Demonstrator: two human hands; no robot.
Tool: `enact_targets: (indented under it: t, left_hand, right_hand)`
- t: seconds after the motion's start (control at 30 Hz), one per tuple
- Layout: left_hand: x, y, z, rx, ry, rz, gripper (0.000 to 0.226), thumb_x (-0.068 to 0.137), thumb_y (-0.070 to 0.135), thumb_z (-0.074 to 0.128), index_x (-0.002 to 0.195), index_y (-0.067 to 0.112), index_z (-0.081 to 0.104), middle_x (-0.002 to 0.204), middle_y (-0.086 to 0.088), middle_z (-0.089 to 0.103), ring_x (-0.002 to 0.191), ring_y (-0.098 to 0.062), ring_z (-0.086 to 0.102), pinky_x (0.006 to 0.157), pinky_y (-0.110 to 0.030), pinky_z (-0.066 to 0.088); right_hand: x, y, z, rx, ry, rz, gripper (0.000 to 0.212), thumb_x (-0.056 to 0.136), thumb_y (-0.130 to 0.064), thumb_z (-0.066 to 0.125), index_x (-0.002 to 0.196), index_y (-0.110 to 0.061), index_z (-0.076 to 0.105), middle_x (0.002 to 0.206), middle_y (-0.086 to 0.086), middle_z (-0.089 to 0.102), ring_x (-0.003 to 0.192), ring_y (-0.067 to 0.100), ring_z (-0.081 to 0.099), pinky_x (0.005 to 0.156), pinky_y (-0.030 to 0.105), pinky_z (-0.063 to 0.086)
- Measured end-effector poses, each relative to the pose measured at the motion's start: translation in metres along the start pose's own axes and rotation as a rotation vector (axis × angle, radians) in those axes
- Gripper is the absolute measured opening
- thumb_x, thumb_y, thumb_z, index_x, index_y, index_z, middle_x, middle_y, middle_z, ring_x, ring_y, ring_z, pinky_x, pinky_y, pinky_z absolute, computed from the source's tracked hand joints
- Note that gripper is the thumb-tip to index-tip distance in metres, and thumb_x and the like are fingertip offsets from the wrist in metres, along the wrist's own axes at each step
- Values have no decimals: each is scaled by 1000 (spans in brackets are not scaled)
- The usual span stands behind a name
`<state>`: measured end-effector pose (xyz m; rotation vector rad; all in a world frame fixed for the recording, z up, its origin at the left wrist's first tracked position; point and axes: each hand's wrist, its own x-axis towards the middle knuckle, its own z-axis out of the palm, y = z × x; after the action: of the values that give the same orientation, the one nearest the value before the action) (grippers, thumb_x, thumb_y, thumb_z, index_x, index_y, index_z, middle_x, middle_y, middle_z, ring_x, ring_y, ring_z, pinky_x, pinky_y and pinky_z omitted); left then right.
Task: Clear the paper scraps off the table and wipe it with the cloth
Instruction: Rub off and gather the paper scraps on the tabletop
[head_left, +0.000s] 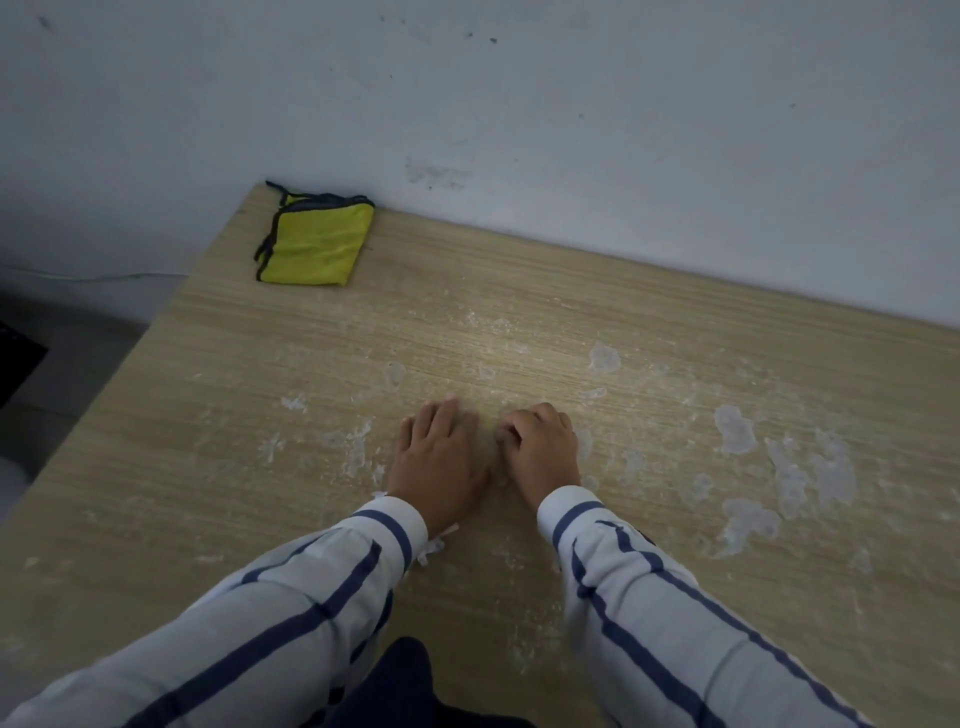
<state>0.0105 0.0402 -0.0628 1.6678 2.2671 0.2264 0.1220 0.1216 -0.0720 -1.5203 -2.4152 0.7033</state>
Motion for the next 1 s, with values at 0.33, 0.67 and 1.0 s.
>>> enact_targets:
  t: [0.33,0.67,1.0]
  left_hand:
    - [18,5,2,52,178,115,19,86,29,52,85,20,68,99,-2,63,98,-26,56,89,-40,42]
    - [21,18,6,92,155,59,28,93,31,40,94,15,63,102,-2,60,97,-23,53,88,-36,37]
    - [26,14,8,195,150,96,23,94,20,39,97,11,60,104,-9,59,96,-28,52,86,-39,38]
  right_hand:
    - [-14,16,7,70,55,-68,44,85,-32,33,96,-9,69,97,12,60,88,31,51,81,41,43]
    - [-13,16,9,89,78,-50,32,87,-25,42,90,-8,69,93,14,60,84,32,51,78,40,42]
    - [-18,14,8,27,73,-88,46,87,-32,31,100,-7,68,99,15,62,89,35,54,81,44,44]
